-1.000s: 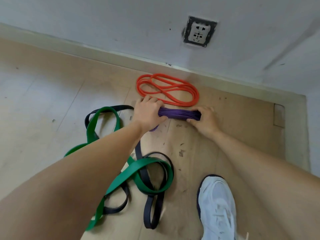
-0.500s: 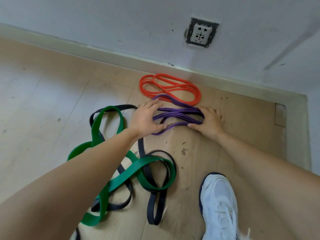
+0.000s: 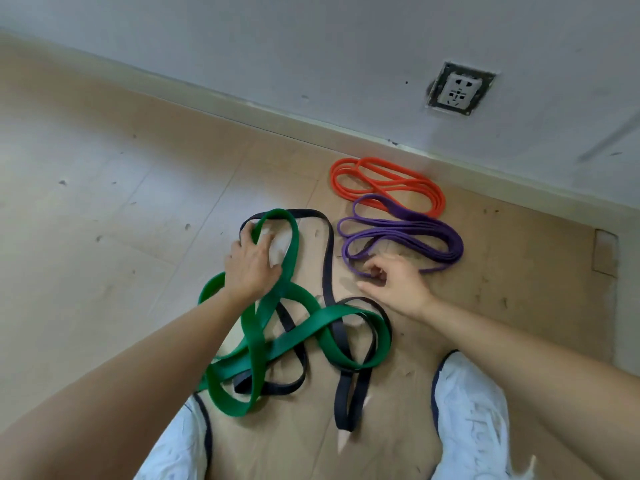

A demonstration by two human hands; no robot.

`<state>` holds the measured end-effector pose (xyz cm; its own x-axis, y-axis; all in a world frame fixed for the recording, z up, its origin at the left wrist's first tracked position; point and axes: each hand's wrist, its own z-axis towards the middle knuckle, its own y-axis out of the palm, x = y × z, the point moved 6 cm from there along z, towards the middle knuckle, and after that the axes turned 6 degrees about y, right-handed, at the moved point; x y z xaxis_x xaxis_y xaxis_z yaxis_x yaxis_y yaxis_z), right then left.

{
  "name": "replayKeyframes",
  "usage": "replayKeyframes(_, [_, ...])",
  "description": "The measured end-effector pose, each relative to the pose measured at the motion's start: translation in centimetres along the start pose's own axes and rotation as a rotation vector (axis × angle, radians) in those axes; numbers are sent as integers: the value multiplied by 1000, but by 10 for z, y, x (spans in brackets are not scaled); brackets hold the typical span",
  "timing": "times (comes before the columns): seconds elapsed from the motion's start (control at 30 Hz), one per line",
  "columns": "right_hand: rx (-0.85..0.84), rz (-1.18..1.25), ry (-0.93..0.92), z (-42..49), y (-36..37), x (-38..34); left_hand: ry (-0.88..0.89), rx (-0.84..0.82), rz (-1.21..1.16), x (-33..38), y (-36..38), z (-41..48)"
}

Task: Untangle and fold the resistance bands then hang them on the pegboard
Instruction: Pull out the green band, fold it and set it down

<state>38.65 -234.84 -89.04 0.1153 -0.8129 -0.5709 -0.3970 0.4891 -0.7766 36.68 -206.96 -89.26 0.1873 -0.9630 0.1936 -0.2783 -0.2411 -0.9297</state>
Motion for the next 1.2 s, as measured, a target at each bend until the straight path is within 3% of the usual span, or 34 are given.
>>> replayKeyframes(0.07, [-253, 9, 44, -10, 25, -10, -4, -27, -74, -8, -1, -8])
replayKeyframes(0.13, [-383, -95, 33, -19, 42, -15, -27, -33, -146, -17, -3, -16])
replayKeyframes(0.33, [-537, -340, 56, -43, 48, -31, -43, -100, -299, -38, -21, -48])
replayKeyframes(0.47, [-694, -467, 29, -65, 45, -43, 70, -236, -275, -41, -45, -75])
replayKeyframes(0.6, [-787, -569, -27, -77, 17, -72, 146, -214, -344, -33, -97, -99])
replayKeyframes(0.7, [-715, -582, -52, -78, -17, -104, 165, -259, -558, -18, -145, -120])
replayKeyframes(0.9, [-174, -166, -250, -87, -116, -204, 332, -329, -620, 29, -239, -179])
replayKeyframes(1.0, [-164, -28, -342, -109, -150, -256, 393, -291, -658, 48, -282, -209])
replayKeyframes(1.2, [-257, 173, -396, -145, -197, -329, 466, -10, -812, 59, -363, -249])
